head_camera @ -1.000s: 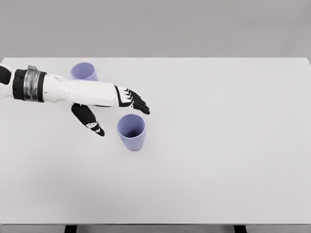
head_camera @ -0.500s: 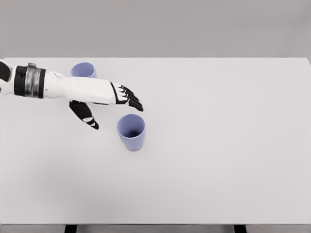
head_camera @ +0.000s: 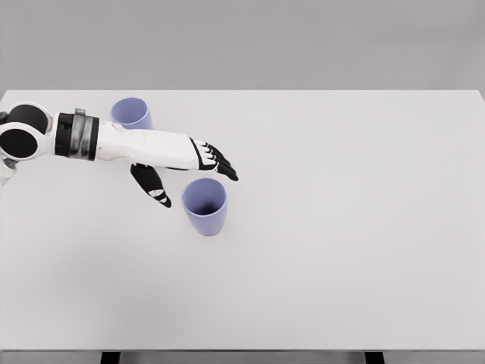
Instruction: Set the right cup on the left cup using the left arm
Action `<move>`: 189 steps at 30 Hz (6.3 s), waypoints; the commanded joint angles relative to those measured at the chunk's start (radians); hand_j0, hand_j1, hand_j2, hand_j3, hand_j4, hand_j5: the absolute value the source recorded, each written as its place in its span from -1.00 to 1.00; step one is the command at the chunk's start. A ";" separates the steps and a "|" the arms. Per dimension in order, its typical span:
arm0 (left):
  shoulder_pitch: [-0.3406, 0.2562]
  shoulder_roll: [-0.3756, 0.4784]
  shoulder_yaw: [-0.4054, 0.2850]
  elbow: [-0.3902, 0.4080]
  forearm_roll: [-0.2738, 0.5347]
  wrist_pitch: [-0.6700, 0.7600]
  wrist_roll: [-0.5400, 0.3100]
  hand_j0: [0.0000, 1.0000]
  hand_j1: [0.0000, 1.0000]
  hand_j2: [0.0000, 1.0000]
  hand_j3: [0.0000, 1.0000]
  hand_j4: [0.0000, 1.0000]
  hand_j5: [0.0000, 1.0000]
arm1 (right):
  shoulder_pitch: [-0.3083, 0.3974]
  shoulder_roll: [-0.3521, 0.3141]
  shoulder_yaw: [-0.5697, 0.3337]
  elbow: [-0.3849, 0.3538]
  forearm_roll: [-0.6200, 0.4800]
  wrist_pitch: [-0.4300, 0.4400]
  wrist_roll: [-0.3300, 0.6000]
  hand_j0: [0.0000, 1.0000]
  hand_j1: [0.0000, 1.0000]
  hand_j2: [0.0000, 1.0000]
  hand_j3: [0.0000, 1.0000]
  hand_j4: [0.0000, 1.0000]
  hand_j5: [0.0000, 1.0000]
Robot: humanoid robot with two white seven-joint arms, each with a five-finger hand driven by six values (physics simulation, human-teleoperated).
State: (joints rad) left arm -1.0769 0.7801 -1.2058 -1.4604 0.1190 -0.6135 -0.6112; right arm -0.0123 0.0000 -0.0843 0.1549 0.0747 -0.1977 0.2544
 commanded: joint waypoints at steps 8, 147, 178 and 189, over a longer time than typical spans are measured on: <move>0.020 -0.004 0.037 0.094 -0.048 0.003 0.000 1.00 1.00 1.00 1.00 1.00 1.00 | 0.000 0.000 0.000 0.000 0.000 0.000 0.000 1.00 1.00 1.00 1.00 1.00 1.00; -0.135 -0.119 0.132 0.813 0.102 0.003 0.000 0.13 0.13 0.13 0.13 0.13 0.13 | 0.000 0.000 0.000 0.000 0.000 0.000 0.000 1.00 1.00 1.00 1.00 1.00 1.00; -0.060 0.041 0.281 0.493 0.105 0.003 0.000 1.00 1.00 1.00 1.00 1.00 1.00 | 0.000 0.000 0.000 0.000 0.000 0.000 0.000 1.00 1.00 1.00 1.00 1.00 1.00; 0.140 0.363 0.296 -0.055 0.361 0.003 0.000 1.00 1.00 1.00 1.00 1.00 1.00 | 0.000 0.000 0.000 0.000 0.000 0.000 0.000 1.00 1.00 1.00 1.00 1.00 1.00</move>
State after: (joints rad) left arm -0.9234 1.0938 -0.9133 -1.4172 0.4370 -0.6142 -0.6114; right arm -0.0123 0.0000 -0.0843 0.1548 0.0747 -0.1977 0.2544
